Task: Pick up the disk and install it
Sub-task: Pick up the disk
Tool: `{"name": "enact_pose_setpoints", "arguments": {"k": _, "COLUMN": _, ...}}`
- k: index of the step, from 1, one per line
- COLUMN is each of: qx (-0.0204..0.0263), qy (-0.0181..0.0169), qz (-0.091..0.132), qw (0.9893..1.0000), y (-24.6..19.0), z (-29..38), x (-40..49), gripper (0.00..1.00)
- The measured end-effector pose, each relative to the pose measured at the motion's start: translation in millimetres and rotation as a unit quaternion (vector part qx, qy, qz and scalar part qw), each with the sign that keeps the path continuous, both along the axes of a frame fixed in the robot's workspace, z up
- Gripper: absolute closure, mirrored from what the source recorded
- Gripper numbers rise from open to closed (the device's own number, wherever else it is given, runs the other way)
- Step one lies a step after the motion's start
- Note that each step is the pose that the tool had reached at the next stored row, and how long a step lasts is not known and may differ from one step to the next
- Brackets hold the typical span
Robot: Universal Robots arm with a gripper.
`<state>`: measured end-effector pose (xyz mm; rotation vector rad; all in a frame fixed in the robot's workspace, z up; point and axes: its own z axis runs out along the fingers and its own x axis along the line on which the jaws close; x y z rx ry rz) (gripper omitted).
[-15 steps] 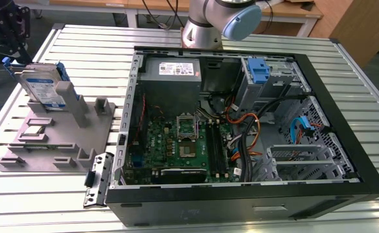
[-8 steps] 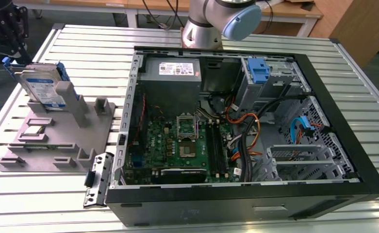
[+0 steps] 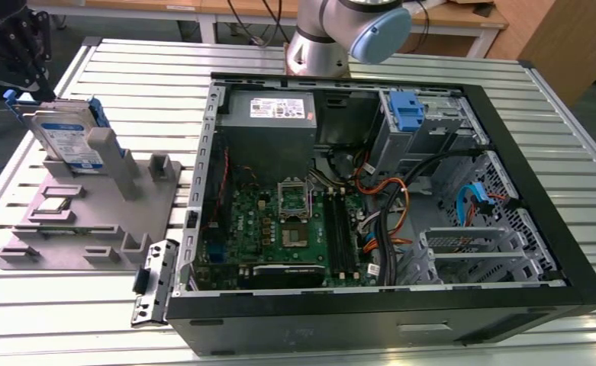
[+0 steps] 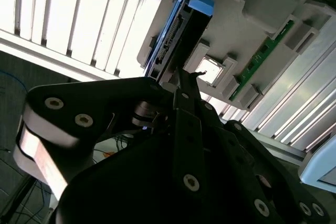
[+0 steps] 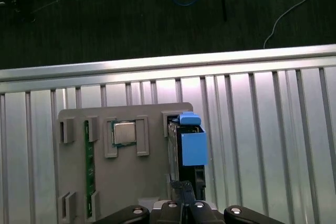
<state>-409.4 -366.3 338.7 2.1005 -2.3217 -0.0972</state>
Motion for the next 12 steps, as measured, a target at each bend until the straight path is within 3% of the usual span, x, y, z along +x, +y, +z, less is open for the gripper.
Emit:
{"name": "enact_pose_setpoints", "arguments": {"k": 3, "qx": 0.003, "qy": 0.0, "qz": 0.0, "qw": 1.0, "y": 3.2, "z": -3.6, "x": 0.7, "gripper": 0.9}}
{"name": "enact_pose_setpoints", "arguments": {"k": 12, "qx": 0.0039, "qy": 0.0, "qz": 0.0, "qw": 1.0, "y": 3.7, "z": -4.1, "x": 0.7, "gripper": 0.9}}
